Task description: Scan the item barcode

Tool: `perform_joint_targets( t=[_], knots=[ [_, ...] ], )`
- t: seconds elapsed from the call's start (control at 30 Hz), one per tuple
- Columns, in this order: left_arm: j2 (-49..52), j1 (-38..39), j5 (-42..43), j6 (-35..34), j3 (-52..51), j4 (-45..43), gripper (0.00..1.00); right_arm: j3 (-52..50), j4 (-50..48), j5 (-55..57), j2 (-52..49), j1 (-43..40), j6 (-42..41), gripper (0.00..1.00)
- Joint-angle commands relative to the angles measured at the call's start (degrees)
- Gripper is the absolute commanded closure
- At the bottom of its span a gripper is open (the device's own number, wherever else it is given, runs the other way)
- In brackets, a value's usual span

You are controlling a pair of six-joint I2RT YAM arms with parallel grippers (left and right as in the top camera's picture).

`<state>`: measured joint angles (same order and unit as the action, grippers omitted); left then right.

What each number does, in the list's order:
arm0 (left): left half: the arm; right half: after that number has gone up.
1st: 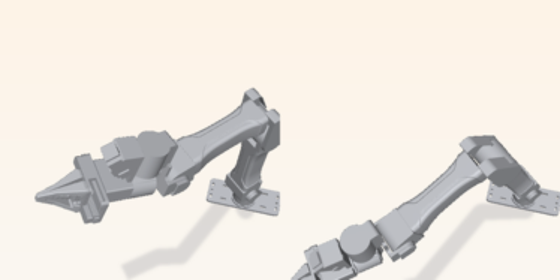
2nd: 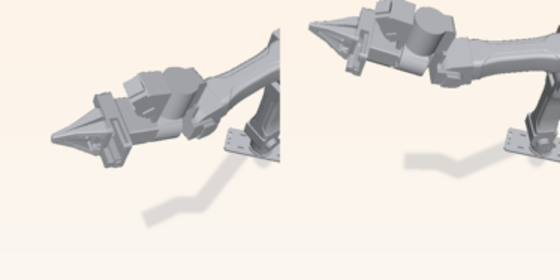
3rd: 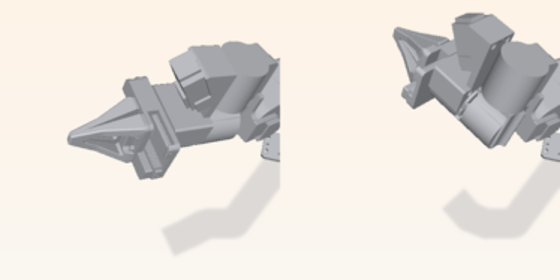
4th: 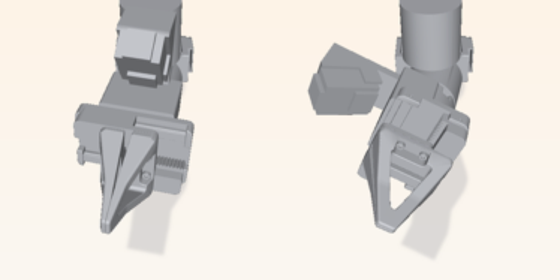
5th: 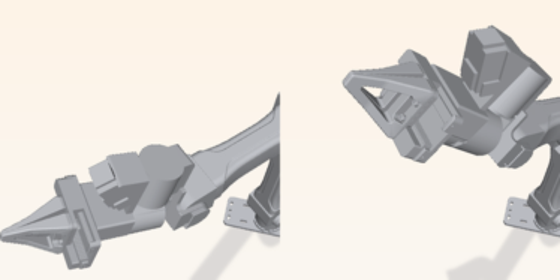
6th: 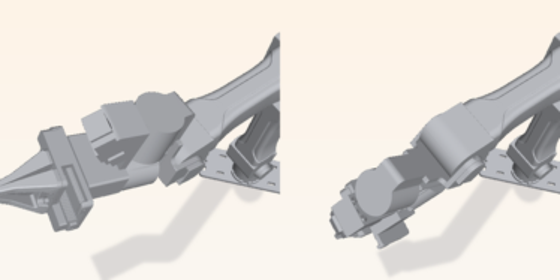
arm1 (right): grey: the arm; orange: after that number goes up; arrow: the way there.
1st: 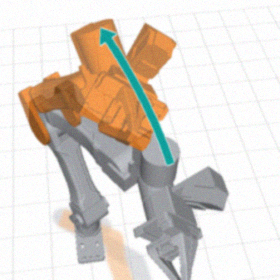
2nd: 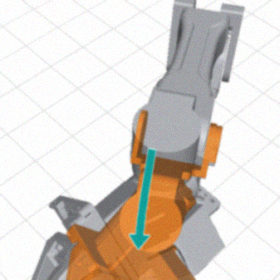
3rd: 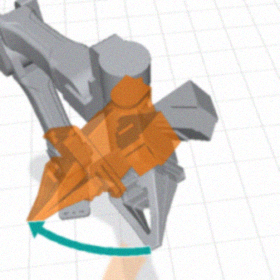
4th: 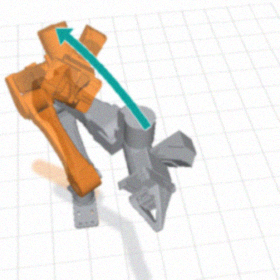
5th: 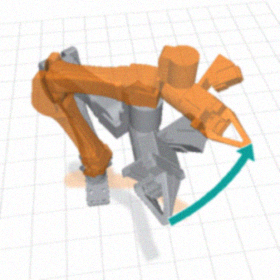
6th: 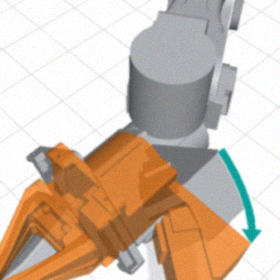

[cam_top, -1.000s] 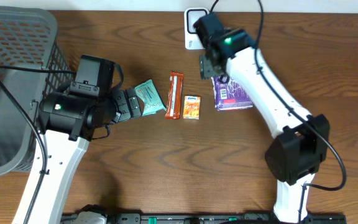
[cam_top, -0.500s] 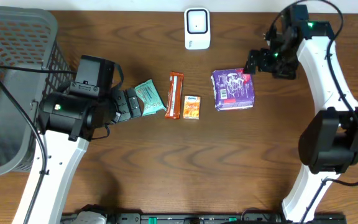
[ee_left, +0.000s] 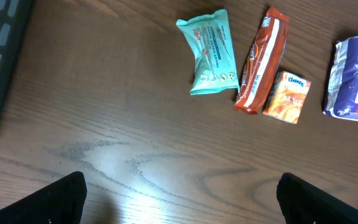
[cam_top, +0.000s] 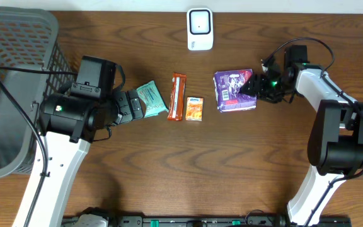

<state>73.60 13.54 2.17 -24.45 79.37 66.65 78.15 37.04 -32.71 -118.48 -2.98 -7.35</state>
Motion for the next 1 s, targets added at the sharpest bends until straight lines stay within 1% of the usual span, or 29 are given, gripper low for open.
perform_joint_targets(
  t=[0.0,0.03,0.07,0.1,0.17,0.23,0.27,0.33,0.43,0.47,0.53,0.63,0.7,0.8,0.87,0.97],
  knots=[
    [-0.1,-0.1,-0.7,-0.3,0.3,0.2,0.02,-2.3,-1.2,-0.1,0.3,1.4,-1.6,0.53],
    [-0.1,-0.1,-0.7,-0.3,0.3,0.2,0.02,-2.4,-1.1,1.6,0.3,1.7,-1.6,0.75],
    [-0.1,-0.1,-0.7,-0.3,0.3,0.2,0.02,-2.4,-1.0,2.5,0.3,1.9,-1.6,0.91],
    [-0.1,-0.1,-0.7,-0.3,0.3,0.2,0.02,-2.3,-1.0,2.6,0.6,2.1,-1.8,0.99],
    [-0.1,-0.1,-0.7,-0.3,0.3,0.2,0.02,-1.2,0.2,2.6,1.5,2.0,-4.4,0.99],
    [-0.1,-0.1,-0.7,-0.3,0.3,0.2,0.02,1.6,2.6,3.2,3.8,1.5,-5.0,0.99],
    [-0.1,-0.1,-0.7,-0.3,0.3,0.2,0.02,3.2,3.8,4.8,5.3,1.3,-5.0,0.99],
    [-0.1,-0.1,-0.7,-0.3,0.3,0.2,0.02,6.5,7.3,11.8,8.1,1.6,-5.0,0.99],
    [-0.1,-0.1,-0.7,-0.3,0.3,0.2,0.02,11.1,15.0,31.6,12.7,3.7,-7.1,0.99],
    [-0.1,-0.1,-0.7,-0.3,0.3,0.2,0.02,12.2,18.0,40.9,14.3,5.0,-9.5,0.99],
    [-0.1,-0.1,-0.7,-0.3,0.3,0.2,0.02,12.7,22.0,54.3,15.9,7.7,-12.5,0.99],
    [-0.1,-0.1,-0.7,-0.3,0.3,0.2,0.02,12.2,28.6,76.2,15.8,13.7,-22.0,0.99],
    [-0.1,-0.1,-0.7,-0.3,0.3,0.2,0.02,10.2,29.3,85.2,14.1,17.6,-26.2,0.99],
    [-0.1,-0.1,-0.7,-0.3,0.3,0.2,0.02,9.8,28.9,86.1,10.4,19.8,-26.5,0.99],
    [0.0,-0.1,-0.7,-0.3,0.3,0.2,0.02,9.9,27.4,85.0,5.8,21.5,-26.5,0.98],
    [0.0,-0.1,-0.7,-0.3,0.3,0.2,0.02,9.9,24.3,79.7,1.4,24.0,-26.1,0.92]
  ],
)
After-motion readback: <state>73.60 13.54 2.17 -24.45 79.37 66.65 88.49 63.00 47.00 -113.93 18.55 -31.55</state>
